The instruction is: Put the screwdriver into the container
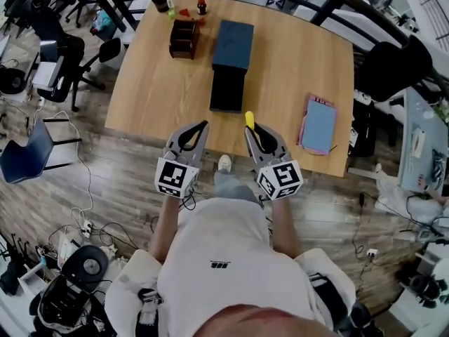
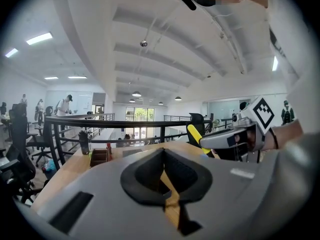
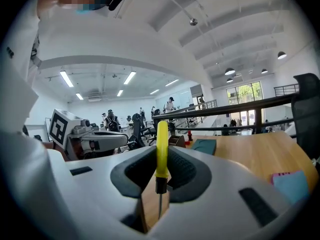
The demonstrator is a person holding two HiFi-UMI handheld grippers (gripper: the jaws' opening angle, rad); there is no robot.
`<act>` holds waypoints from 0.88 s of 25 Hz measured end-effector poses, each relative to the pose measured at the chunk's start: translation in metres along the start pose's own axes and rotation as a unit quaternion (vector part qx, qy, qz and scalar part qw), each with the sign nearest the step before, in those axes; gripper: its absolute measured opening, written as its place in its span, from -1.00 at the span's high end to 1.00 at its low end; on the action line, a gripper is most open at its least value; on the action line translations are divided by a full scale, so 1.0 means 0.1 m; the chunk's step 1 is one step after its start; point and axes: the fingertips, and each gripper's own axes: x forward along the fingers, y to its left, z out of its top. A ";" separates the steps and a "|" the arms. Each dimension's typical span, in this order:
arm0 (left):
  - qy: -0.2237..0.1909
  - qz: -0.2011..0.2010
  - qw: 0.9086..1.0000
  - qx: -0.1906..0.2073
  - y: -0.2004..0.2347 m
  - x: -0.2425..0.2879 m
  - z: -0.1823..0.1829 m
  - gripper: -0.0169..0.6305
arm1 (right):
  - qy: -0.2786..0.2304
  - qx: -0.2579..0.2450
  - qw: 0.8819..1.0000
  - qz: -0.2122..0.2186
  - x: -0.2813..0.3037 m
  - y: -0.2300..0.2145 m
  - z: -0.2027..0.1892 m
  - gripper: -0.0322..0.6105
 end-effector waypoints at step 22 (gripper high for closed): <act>0.079 0.004 0.996 -0.041 0.53 1.03 -0.83 0.91 | 0.121 0.042 0.991 0.027 1.19 -0.76 -0.88 0.72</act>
